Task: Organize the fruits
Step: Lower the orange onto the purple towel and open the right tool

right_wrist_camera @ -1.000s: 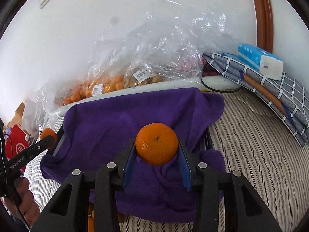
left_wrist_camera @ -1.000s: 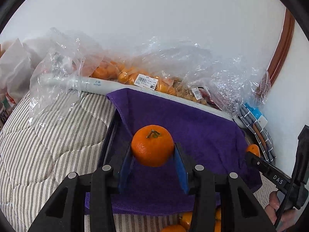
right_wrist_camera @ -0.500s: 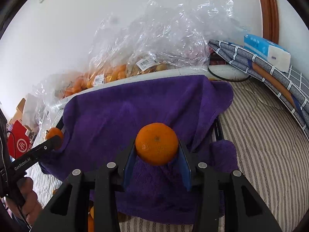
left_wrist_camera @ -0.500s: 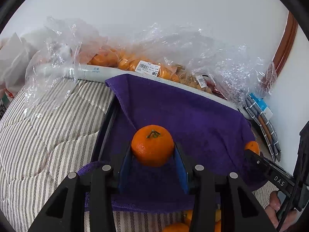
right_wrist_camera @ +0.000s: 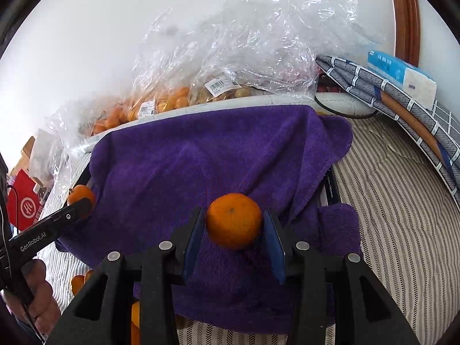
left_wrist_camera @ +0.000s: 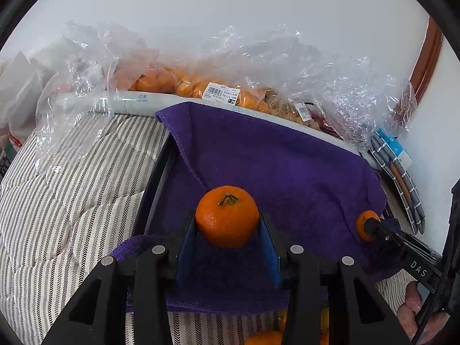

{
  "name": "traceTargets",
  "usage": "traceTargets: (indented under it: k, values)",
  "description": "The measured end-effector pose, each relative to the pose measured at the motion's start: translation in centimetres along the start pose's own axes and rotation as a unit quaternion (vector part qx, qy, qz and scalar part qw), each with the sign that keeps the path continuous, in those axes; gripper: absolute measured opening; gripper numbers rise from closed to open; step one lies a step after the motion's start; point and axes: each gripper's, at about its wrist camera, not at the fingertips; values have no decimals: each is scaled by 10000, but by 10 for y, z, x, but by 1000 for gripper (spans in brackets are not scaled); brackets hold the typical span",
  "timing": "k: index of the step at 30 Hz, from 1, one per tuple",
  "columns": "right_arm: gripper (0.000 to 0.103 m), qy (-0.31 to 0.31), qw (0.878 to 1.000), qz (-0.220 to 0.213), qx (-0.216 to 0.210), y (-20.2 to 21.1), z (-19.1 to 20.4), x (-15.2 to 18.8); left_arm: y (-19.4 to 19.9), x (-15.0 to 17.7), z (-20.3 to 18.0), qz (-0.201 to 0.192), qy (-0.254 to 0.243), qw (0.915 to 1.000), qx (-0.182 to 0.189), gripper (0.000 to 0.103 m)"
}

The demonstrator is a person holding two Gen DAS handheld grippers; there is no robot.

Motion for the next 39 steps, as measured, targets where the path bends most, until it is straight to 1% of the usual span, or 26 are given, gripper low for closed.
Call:
traceTargets:
  k: [7, 11, 16, 18, 20, 23, 25, 30, 32, 34, 36, 39]
  values:
    - [43, 44, 9998, -176, -66, 9, 1, -1, 0, -1, 0, 27, -64, 10000, -37, 41]
    - [51, -13, 9993, -356, -133, 17, -1, -4, 0, -1, 0, 23, -50, 10000, -33, 41]
    - [51, -85, 9986, -511, -126, 23, -3, -5, 1, -2, 1, -10, -32, 10000, -12, 41]
    - [51, -88, 9983, -558, -109, 24, -3, -4, 6, -1, 1, -105, -43, 9999, -41, 42]
    - [51, -85, 9980, -615, -129, 26, -3, -4, 9, -2, 0, -170, -79, 9998, -62, 49]
    - [51, -46, 9973, -723, -76, 30, -2, -3, 15, -2, -2, -305, -160, 9993, -128, 52]
    - [51, -20, 9969, -776, -127, 32, -2, -2, 17, -3, -4, -380, -217, 9989, -156, 55]
    - [51, -46, 9968, -795, -71, 34, 0, 0, 26, -2, -10, -667, -319, 9968, -294, 55]
    - [51, -73, 9959, -897, -58, 38, 0, 2, 31, -1, -11, -820, -367, 9953, -353, 55]
    - [51, 32, 9952, -980, -28, 42, 4, 2, 34, -1, -11, -944, -387, 9939, -411, 55]
    - [51, 131, 9948, -1006, 57, 45, 7, 2, 38, -1, -10, -1036, -385, 9931, -391, 55]
    - [51, 171, 9961, -859, 87, 50, 10, 3, 42, -1, -8, -1120, -322, 9927, -302, 55]
Point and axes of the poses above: each gripper's, at about its wrist camera, not at the fingertips, and y roughly against the way its jaws point, z to its left, x to its underside, and after that the axes turned 11 degrees about -y, right-handed
